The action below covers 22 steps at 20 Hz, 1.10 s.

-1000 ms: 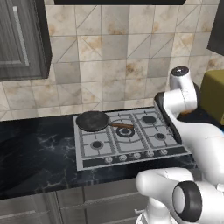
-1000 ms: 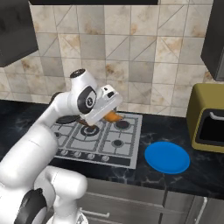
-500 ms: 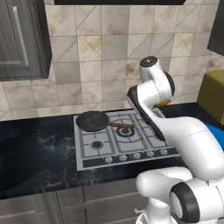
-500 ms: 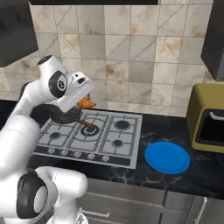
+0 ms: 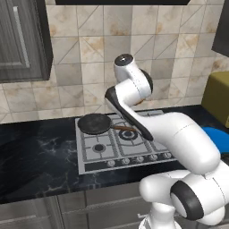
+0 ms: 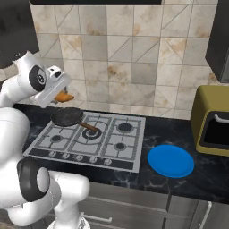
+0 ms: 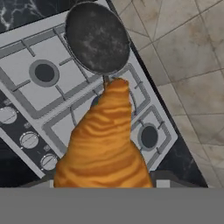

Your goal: Pick the croissant and place it on the pan. Then turn on the stove to warm the croissant.

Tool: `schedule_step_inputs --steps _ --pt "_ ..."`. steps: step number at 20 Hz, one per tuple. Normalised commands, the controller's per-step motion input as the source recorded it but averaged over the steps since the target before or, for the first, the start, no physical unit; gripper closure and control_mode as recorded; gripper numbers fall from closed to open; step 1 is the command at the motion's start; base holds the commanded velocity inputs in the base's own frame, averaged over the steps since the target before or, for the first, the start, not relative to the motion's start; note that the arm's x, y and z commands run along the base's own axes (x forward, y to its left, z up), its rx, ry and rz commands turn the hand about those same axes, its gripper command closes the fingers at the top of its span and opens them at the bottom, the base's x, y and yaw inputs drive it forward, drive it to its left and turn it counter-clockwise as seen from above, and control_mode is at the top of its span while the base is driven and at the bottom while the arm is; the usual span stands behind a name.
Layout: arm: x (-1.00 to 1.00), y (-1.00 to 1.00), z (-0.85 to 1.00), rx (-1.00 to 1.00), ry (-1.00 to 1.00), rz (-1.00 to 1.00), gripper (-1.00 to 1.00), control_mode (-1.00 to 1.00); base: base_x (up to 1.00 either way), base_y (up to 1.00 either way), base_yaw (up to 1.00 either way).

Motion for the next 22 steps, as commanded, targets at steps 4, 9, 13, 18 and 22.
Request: schedule_step_inputs --steps 4,9,13,18,22 --pt "0.12 0.62 0.0 0.0 0.0 0.14 1.0 -1.0 0.0 0.0 0.0" --pt "0.02 0.14 -0.12 0.06 0.0 0.1 1.0 -1.0 0.0 0.0 0.0" --pt "0.21 0.23 -0.4 0.2 0.0 0.27 1.0 -1.0 0.0 0.0 0.0" --pt "0.06 0.05 -0.08 0.05 0.0 0.1 1.0 -1.0 0.0 0.0 0.0" --pt "0.09 0.0 -0.1 0.0 0.0 0.0 1.0 -1.0 0.0 0.0 0.0"
